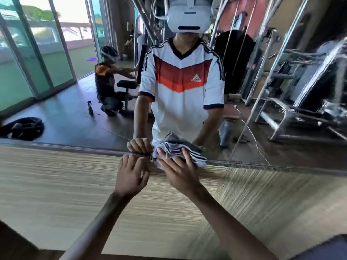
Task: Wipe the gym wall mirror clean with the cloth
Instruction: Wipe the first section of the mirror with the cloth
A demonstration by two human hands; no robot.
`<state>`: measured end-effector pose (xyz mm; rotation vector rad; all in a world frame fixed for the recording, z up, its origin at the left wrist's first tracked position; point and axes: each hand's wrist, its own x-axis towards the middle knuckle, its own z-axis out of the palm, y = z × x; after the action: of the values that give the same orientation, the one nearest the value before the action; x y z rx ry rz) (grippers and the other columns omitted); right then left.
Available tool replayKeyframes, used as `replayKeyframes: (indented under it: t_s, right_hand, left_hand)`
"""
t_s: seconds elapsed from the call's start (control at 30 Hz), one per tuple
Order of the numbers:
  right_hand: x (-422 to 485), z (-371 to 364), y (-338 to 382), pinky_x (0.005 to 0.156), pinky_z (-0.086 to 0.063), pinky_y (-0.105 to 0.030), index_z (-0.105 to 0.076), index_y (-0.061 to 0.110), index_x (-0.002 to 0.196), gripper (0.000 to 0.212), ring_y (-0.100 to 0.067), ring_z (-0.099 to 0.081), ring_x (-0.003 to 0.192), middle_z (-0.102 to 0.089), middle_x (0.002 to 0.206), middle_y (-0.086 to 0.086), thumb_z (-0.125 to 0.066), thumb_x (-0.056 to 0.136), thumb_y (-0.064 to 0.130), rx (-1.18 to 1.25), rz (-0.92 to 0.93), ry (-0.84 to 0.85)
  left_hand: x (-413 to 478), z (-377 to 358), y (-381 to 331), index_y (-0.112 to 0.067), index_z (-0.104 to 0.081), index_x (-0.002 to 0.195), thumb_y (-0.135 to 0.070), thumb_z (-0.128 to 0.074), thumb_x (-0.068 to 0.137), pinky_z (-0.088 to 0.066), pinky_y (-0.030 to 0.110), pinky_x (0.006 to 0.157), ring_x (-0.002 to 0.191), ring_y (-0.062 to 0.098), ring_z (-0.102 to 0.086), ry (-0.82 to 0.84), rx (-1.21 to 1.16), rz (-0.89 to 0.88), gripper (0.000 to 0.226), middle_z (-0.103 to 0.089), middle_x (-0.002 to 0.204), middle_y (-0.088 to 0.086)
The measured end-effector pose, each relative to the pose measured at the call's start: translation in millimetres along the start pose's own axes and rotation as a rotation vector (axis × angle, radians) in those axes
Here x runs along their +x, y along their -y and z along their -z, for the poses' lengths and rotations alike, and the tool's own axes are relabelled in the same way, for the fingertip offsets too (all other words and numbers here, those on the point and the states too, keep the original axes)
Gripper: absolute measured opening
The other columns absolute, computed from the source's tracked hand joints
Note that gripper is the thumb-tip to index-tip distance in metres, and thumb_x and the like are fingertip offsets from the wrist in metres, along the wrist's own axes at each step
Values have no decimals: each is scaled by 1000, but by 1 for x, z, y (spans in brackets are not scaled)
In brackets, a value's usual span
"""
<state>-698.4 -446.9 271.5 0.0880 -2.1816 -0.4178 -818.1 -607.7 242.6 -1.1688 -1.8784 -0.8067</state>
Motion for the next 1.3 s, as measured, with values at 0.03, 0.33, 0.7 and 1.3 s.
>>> replayKeyframes:
  t_s: [0.03, 0.33, 0.7, 1.3]
  right_hand:
    - [-6, 4, -11, 119, -26, -48, -67, 23, 127, 33, -15, -62, 110, -51, 148, 7, -53, 97, 20, -27, 34, 7]
    - [-101, 62, -138, 117, -16, -54, -46, 33, 142, 44, -25, -51, 130, -16, 166, 4, -41, 100, 44, -249, -111, 32]
    - [7, 14, -60, 112, -21, -60, -37, 29, 149, 51, -29, -11, 153, -19, 163, -10, -41, 100, 44, -228, -466, -225]
    - [-15, 26, -77, 102, -36, -55, -42, 31, 146, 50, -24, -26, 146, -23, 162, -2, -41, 99, 48, -287, -242, -139]
  left_hand:
    - [2, 0, 2, -4, -59, 97, -25, -51, 84, -36, 43, 75, 82, 31, -41, 3, 13, -1, 25, -48, 89, 14]
    - [21, 7, -13, -14, -57, 103, -26, -51, 85, -35, 42, 79, 89, 33, -47, -51, 17, 1, 22, -49, 103, 9]
    - [126, -13, -34, -19, -22, 159, -37, -42, 101, -19, 57, 117, 154, 29, -12, -229, 177, -154, 64, -6, 168, 8]
    - [120, -21, -22, -14, -44, 149, -33, -48, 97, -20, 50, 121, 150, 32, -27, -337, 213, -254, 56, -39, 154, 20]
